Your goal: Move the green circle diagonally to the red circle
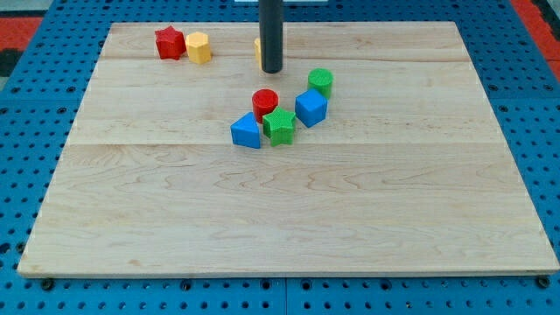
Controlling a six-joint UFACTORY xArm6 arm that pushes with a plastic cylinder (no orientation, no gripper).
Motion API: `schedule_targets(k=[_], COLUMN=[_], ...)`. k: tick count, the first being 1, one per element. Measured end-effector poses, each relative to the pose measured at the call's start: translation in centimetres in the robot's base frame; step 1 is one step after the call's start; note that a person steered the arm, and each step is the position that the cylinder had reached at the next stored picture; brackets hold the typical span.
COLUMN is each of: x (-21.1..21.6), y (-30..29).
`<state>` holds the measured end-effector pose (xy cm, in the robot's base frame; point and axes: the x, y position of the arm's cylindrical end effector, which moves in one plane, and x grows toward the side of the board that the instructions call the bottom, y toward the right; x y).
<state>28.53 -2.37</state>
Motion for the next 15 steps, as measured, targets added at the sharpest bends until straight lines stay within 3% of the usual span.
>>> schedule_targets(k=[1, 4, 6, 7, 9, 10, 13, 15], x=[2.0, 1.9, 2.5, 3.6, 5.7, 5.7, 5.1, 6.4], y=[-3.2, 11.9, 12.9, 20.4, 2.0, -2.6, -4.9, -1.3])
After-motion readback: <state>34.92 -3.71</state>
